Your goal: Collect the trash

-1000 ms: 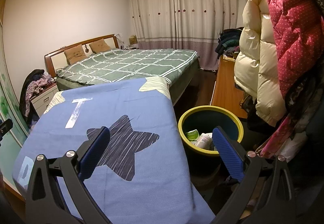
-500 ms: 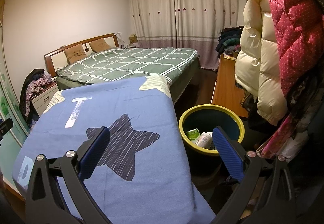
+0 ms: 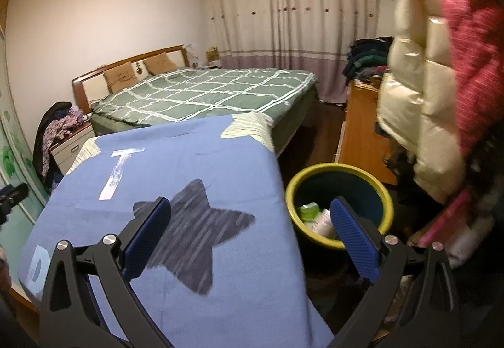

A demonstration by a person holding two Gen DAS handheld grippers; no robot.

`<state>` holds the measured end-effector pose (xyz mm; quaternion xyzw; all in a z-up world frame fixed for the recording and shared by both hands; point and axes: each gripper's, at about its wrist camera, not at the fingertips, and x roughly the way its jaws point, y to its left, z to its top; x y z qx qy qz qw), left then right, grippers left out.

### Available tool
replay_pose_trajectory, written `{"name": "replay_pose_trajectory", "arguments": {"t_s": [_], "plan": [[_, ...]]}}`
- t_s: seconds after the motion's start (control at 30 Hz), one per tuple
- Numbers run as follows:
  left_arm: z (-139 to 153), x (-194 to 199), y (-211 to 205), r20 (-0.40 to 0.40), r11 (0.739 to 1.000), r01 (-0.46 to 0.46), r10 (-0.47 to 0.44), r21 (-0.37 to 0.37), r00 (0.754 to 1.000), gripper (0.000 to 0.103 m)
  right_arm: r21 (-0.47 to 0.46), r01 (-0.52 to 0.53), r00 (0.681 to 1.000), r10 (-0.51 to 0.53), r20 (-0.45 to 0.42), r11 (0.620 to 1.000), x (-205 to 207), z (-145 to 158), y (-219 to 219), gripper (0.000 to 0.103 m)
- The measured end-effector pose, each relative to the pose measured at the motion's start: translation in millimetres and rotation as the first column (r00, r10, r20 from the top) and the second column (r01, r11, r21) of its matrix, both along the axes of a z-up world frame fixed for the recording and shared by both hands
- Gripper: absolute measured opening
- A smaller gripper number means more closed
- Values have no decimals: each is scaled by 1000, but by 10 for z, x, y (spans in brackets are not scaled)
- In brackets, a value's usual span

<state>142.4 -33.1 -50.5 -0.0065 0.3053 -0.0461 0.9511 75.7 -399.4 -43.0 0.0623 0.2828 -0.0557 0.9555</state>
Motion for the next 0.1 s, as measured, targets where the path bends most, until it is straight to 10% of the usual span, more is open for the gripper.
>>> {"name": "replay_pose_trajectory", "arguments": {"t_s": [0.1], "plan": [[-269, 557, 61, -65, 999, -18, 20, 32, 998, 98, 67, -71, 996, 74, -44, 995, 472, -152, 27, 96]]}}
